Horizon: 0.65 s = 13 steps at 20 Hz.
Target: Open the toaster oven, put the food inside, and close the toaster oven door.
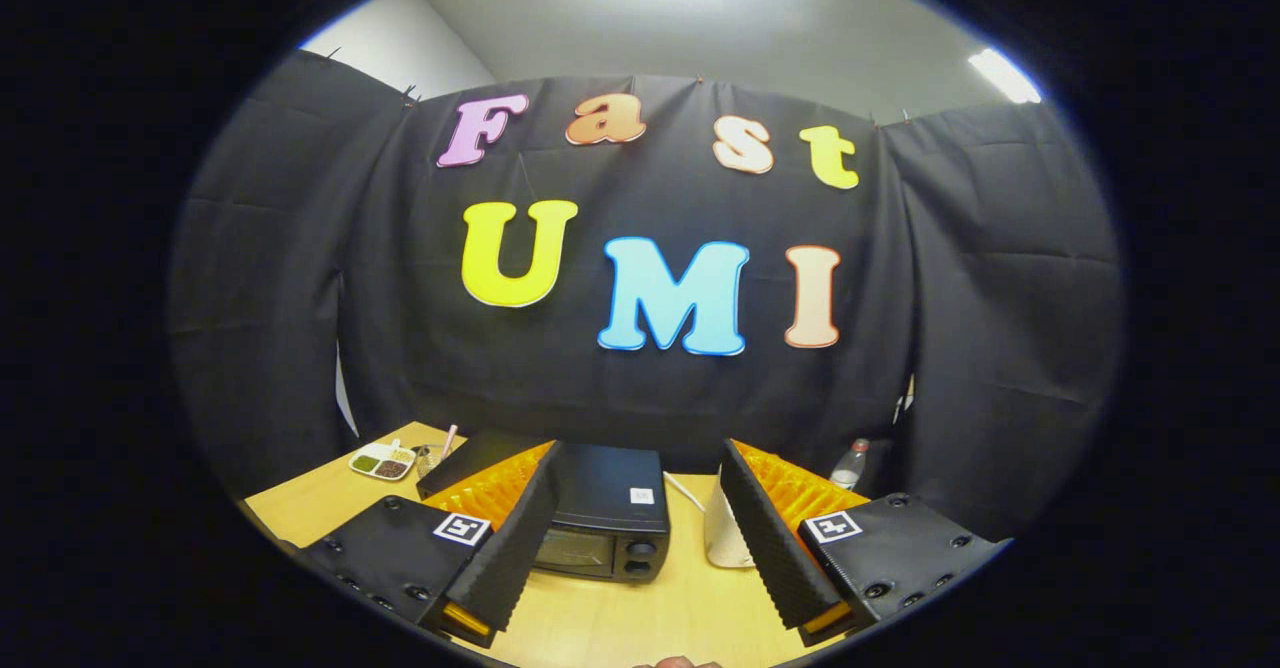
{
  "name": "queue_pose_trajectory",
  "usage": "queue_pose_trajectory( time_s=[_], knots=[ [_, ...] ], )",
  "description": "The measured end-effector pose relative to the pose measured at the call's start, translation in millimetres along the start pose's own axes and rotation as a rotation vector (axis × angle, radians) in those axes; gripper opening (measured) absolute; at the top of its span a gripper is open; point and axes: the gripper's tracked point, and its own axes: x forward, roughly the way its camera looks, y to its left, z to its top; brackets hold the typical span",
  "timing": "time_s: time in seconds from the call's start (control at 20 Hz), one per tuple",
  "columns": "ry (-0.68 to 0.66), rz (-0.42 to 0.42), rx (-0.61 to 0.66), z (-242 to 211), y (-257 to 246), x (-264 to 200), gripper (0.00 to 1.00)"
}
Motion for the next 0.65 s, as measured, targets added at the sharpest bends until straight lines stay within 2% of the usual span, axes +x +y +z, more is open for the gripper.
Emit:
queue_pose_trajectory(
  time_s=[0.35,0.65],
  knots=[
    [-0.007,-0.119,0.074,-9.8,-65.7,-18.4,0.98],
    [0.045,-0.105,0.154,-18.7,-57.1,-3.1,0.98]
  ],
)
